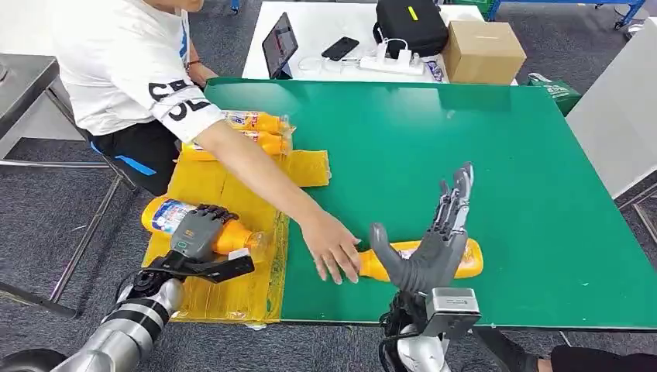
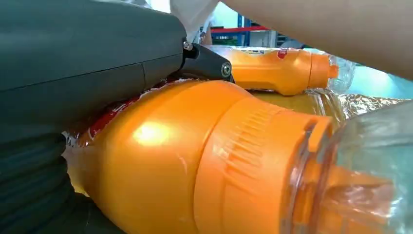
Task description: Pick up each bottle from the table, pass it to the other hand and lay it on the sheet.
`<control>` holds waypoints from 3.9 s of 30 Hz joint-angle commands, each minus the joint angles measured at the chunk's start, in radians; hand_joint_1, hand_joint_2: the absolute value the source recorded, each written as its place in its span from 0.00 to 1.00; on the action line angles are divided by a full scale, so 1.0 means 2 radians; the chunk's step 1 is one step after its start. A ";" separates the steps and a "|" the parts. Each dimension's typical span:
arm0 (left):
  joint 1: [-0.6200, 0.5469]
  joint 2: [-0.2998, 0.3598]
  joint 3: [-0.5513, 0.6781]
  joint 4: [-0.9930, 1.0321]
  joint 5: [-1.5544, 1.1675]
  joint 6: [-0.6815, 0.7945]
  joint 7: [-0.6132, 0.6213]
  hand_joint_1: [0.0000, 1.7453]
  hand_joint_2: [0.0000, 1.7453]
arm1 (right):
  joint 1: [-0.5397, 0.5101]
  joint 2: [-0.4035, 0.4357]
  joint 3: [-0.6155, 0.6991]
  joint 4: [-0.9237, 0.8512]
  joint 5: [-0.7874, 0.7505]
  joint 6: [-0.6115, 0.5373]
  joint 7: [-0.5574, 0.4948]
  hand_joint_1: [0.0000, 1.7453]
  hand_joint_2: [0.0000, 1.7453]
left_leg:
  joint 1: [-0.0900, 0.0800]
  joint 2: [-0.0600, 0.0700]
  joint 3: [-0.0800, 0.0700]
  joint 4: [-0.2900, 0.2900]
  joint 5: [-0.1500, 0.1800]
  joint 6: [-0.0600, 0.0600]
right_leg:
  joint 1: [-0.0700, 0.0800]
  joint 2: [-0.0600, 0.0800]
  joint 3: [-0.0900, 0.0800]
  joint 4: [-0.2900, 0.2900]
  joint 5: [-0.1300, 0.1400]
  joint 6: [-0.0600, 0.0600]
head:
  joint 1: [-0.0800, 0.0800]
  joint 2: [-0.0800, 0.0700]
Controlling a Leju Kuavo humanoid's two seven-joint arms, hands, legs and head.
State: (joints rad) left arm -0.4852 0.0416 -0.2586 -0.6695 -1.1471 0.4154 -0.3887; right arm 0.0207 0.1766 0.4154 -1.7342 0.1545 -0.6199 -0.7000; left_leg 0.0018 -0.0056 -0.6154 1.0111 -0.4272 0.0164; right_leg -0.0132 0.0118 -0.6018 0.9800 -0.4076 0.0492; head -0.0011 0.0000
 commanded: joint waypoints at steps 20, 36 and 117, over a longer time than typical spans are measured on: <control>0.046 0.001 -0.006 -0.067 0.098 -0.104 -0.033 0.00 0.00 | -0.016 0.014 -0.024 0.068 -0.007 0.051 0.001 0.00 1.00 | 0.001 0.000 0.004 -0.001 -0.001 0.000 | 0.001 0.000 0.004 -0.001 0.000 -0.001 | 0.000 0.000; 0.067 0.010 0.012 -0.091 0.207 -0.199 -0.055 0.00 0.00 | -0.015 0.018 -0.039 0.088 -0.014 0.069 0.001 0.00 1.00 | 0.000 -0.001 0.003 -0.001 0.000 0.000 | 0.000 -0.001 0.004 -0.001 0.000 -0.001 | 0.000 0.000; 0.085 -0.110 0.131 -0.153 0.444 -0.006 -0.150 0.00 1.00 | -0.150 -0.312 -0.012 0.303 0.200 0.408 0.297 0.00 1.00 | 0.000 -0.002 0.001 0.000 0.000 0.000 | 0.000 -0.002 0.002 -0.001 0.000 0.000 | 0.000 0.000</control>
State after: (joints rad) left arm -0.2581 -0.1766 0.0118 -1.0842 -0.2670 0.4120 -0.6981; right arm -0.2299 -0.4108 0.3181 -1.2390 0.6054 0.1274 -0.1175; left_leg 0.0005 -0.0100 -0.6157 1.0119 -0.4268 0.0177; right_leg -0.0140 0.0077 -0.6007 0.9791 -0.4074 0.0499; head -0.0015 0.0000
